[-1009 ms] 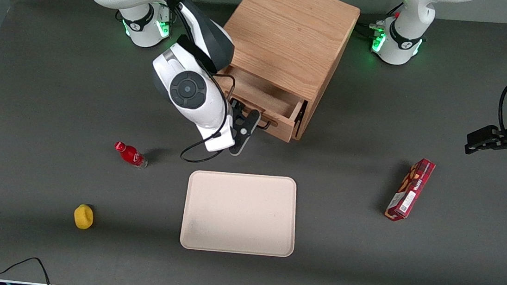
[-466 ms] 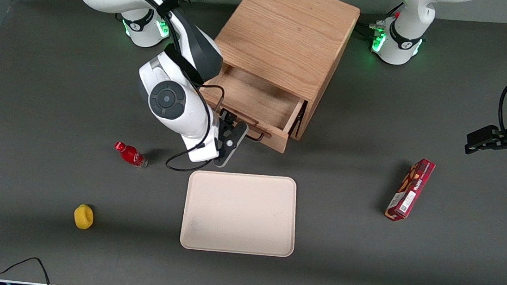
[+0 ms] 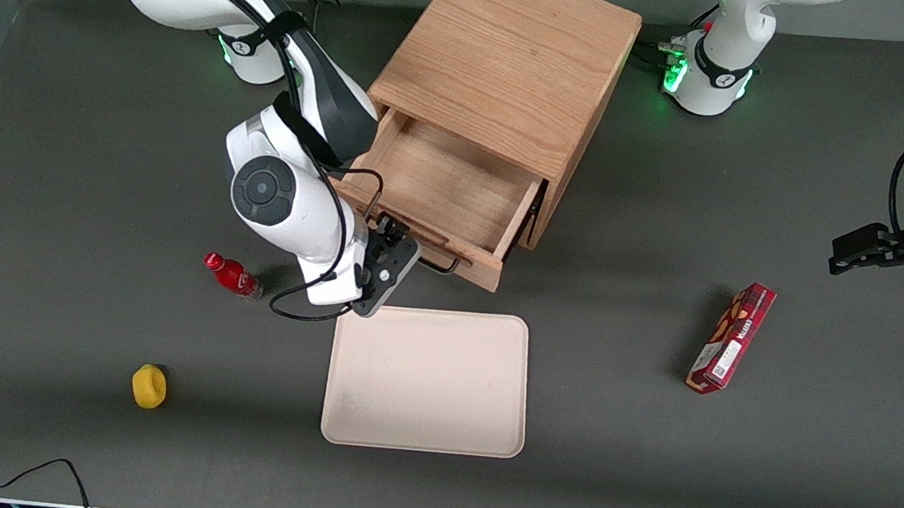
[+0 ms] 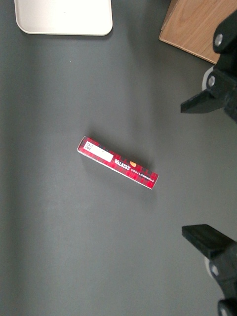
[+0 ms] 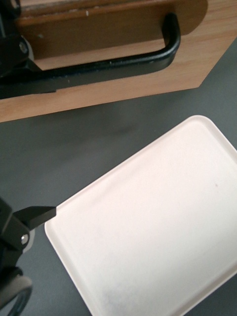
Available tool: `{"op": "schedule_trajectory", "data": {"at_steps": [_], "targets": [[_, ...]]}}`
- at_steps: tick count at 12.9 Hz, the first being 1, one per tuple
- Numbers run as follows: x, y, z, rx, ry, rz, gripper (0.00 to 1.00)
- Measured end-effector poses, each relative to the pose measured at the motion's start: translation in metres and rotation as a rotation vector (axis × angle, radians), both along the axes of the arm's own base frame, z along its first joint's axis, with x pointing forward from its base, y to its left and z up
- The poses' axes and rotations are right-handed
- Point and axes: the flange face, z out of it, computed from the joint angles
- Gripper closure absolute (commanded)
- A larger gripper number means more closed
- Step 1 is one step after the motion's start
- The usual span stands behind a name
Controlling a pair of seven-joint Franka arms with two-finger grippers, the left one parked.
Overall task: Open upper drawer
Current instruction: 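Pull the handle outward from the cabinet with the right gripper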
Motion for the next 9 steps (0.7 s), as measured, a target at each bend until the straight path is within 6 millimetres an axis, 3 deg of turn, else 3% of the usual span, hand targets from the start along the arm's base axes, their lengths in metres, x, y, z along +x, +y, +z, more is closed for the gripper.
{"op": "schedule_trajectory", "data": {"at_steps": [5, 9], "targets": [[0.020, -0.029, 0.000, 0.004, -0.019, -0.068, 0.00], [0.027, -0.036, 0.003, 0.004, -0.035, -0.084, 0.00]]}}
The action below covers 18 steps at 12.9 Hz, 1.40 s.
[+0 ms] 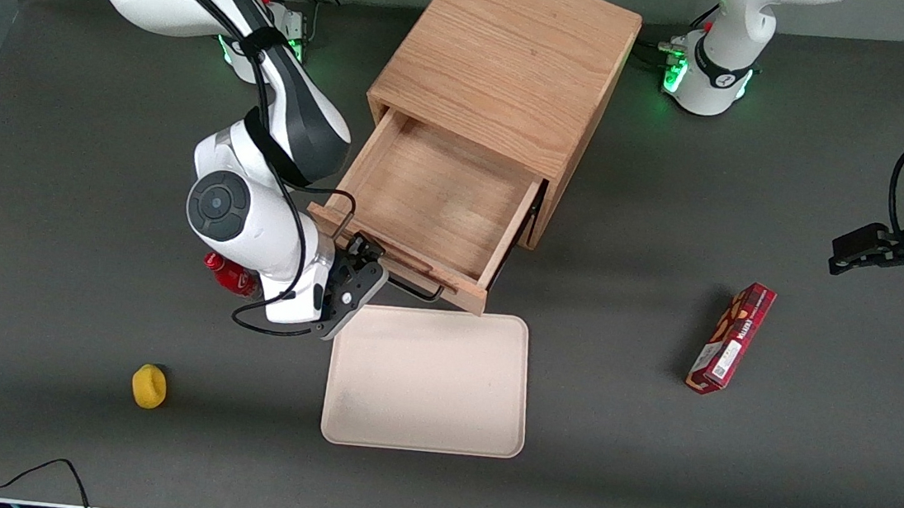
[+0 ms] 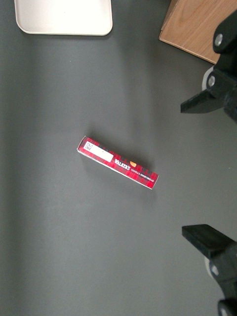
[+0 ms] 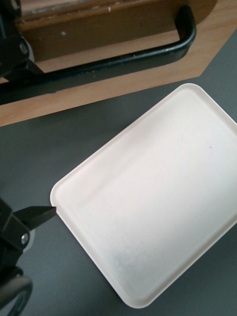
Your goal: Open upper drawer
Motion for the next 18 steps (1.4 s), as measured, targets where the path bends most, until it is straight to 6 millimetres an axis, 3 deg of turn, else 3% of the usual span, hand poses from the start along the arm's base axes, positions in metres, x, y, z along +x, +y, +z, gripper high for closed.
{"op": "schedule_trajectory", "data": {"at_steps": [9, 14, 18], "targets": [[0.017, -0.021, 0.004, -0.002, -0.044, -0.039, 0.00], [0.019, -0.021, 0.005, 0.039, -0.028, -0.066, 0.00], [0.021, -0.016, 0.021, 0.120, -0.008, -0.099, 0.00]]}}
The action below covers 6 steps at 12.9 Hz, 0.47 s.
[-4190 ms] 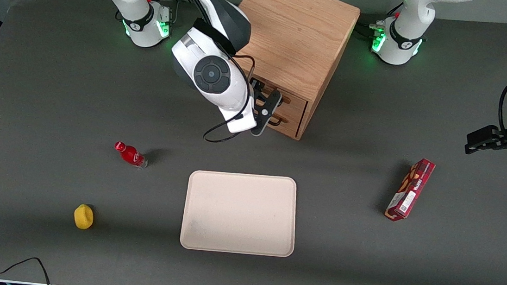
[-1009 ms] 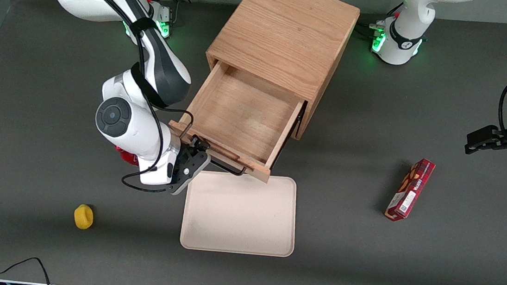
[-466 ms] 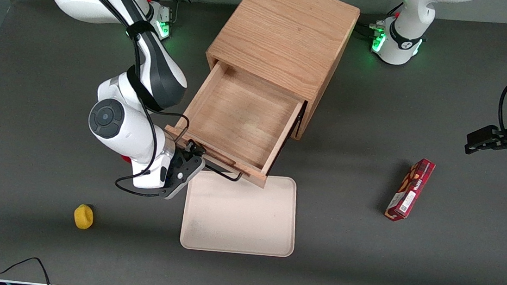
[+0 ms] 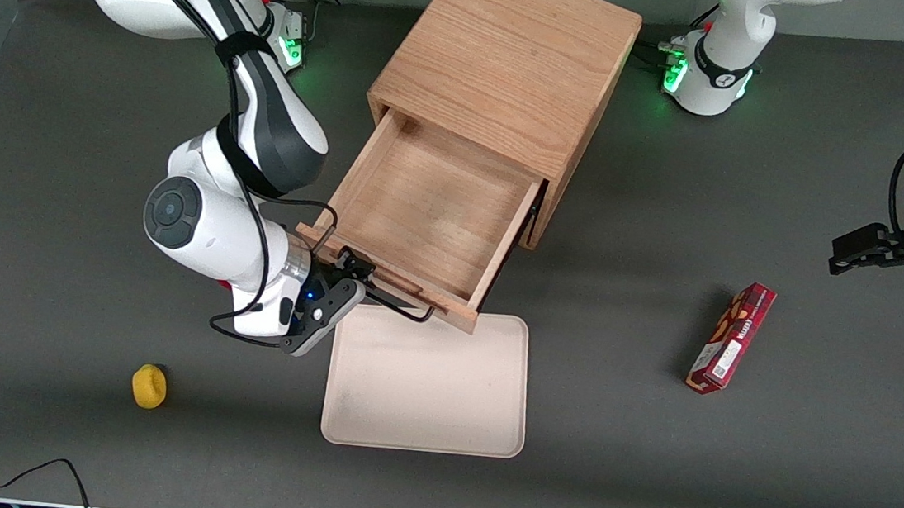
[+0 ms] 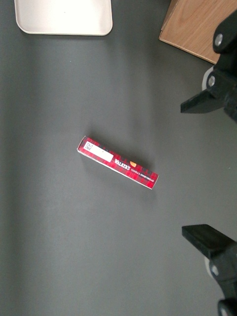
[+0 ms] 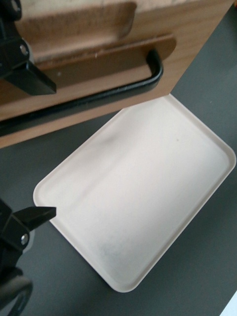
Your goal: Open upper drawer
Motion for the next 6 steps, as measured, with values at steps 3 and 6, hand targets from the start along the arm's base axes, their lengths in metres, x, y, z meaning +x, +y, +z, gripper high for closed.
{"op": "schedule_trajectory", "data": {"at_steps": [3, 6], "targets": [[0.002, -0.003, 0.025, 0.012, 0.014, 0.007, 0.00], [0.011, -0.048, 0.082, 0.045, -0.025, -0.054, 0.00]]}}
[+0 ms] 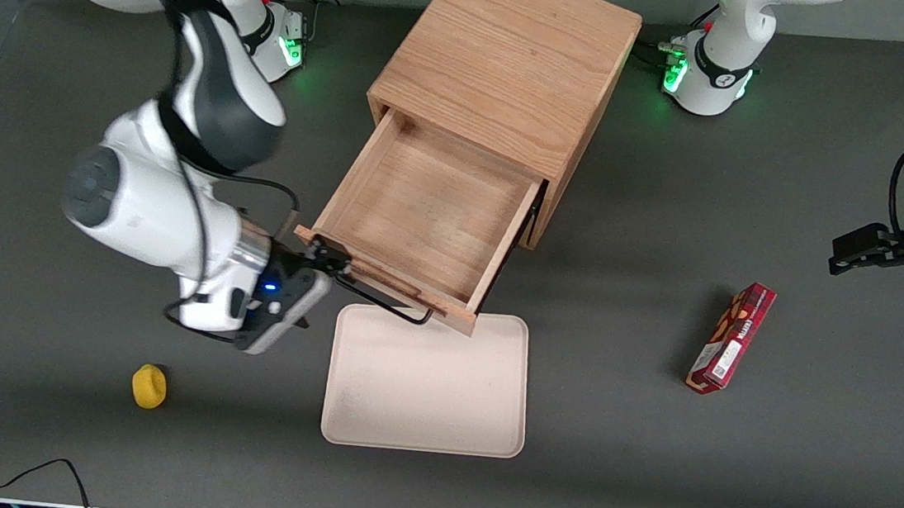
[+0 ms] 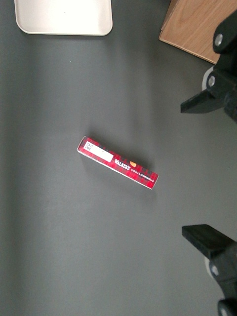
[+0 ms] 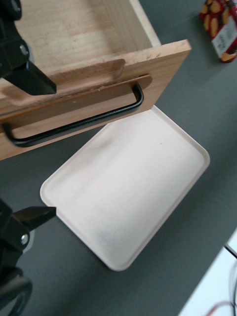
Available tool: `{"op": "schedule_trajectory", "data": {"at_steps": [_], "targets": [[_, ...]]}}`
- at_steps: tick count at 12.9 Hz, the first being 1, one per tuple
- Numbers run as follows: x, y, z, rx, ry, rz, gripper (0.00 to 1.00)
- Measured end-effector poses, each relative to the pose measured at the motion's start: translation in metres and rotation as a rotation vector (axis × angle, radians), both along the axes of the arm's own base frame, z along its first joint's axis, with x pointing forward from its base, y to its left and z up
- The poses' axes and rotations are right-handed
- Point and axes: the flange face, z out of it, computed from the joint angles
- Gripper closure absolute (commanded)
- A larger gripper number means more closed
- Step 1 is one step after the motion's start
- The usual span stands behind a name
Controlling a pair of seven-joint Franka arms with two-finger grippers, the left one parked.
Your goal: Open upper drawer
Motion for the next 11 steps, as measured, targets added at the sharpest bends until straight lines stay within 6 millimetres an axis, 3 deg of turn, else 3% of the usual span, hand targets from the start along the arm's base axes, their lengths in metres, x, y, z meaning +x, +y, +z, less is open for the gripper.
{"op": "schedule_trajectory", "data": {"at_steps": [3, 7, 9, 11], "targets": [[-0.015, -0.072, 0.056, -0.013, 0.043, -0.099, 0.00], [-0.075, -0.157, 0.121, -0.159, 0.170, -0.445, 0.00], [-0.106, -0.196, 0.138, -0.260, 0.182, -0.585, 0.00], [-0.117, -0.238, 0.136, -0.284, 0.198, -0.663, 0.00]]}}
